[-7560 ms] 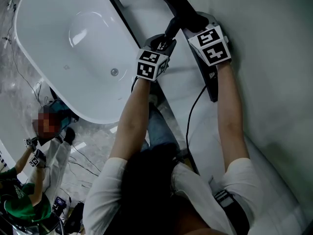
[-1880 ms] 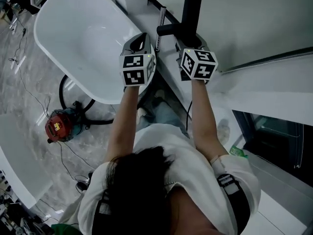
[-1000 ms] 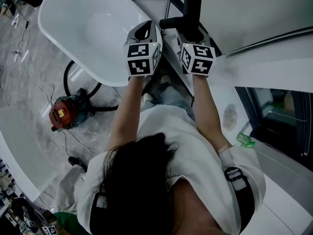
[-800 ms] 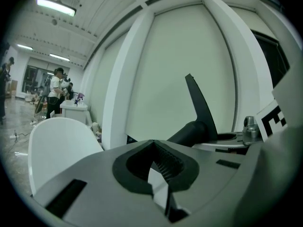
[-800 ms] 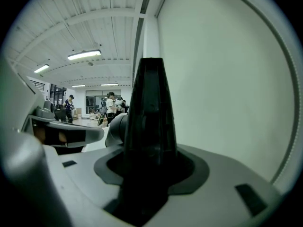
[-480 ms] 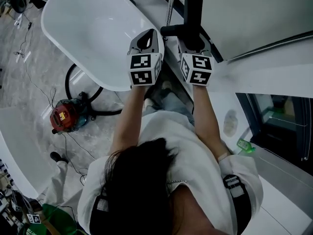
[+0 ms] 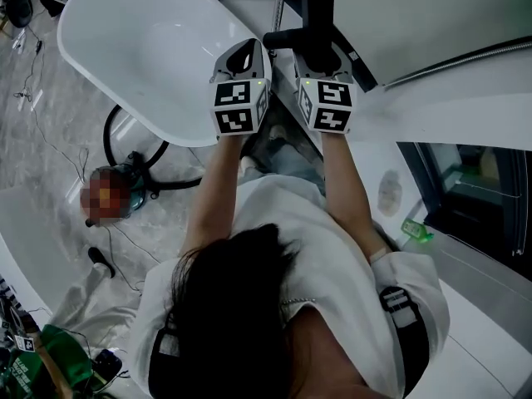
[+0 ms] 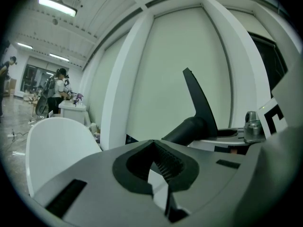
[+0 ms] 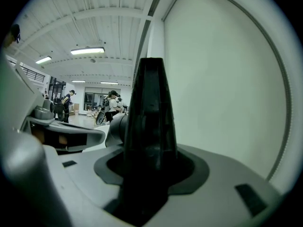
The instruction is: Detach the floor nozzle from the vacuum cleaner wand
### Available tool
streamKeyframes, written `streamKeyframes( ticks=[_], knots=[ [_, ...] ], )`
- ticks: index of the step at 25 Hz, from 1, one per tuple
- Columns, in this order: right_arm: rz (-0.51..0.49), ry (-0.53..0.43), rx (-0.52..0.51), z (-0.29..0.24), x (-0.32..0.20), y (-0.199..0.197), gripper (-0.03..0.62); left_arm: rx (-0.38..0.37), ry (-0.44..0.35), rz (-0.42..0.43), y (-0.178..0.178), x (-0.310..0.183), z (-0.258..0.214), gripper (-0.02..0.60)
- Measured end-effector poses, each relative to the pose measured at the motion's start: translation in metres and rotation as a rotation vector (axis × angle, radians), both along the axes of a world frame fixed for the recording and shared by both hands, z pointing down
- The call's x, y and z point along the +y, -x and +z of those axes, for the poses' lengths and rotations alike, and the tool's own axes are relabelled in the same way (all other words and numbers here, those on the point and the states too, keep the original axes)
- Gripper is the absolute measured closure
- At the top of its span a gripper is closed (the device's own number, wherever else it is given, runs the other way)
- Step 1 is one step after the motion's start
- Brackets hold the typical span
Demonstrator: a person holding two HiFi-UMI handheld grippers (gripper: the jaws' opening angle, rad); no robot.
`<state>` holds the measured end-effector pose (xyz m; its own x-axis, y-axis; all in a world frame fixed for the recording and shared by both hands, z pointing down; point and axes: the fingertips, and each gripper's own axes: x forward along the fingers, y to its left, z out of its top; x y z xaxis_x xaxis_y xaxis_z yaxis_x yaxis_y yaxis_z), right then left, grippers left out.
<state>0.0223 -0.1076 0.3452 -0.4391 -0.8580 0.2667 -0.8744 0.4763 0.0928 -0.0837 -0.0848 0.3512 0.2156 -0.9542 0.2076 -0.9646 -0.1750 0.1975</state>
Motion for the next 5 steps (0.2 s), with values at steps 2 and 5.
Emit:
streamKeyframes(
  ticks=[2, 5],
  knots=[
    [0.004, -0.003, -0.002, -0.001, -0.001, 0.000, 0.375, -0.007, 0.002, 0.002, 0.000, -0.001, 0.000, 0.580],
    [0.017, 0.029, -0.003, 0.011, 0.012, -0.001, 0.375, -0.022, 0.040, 0.013, -0.002, 0.011, 0.013, 0.579]
  ],
)
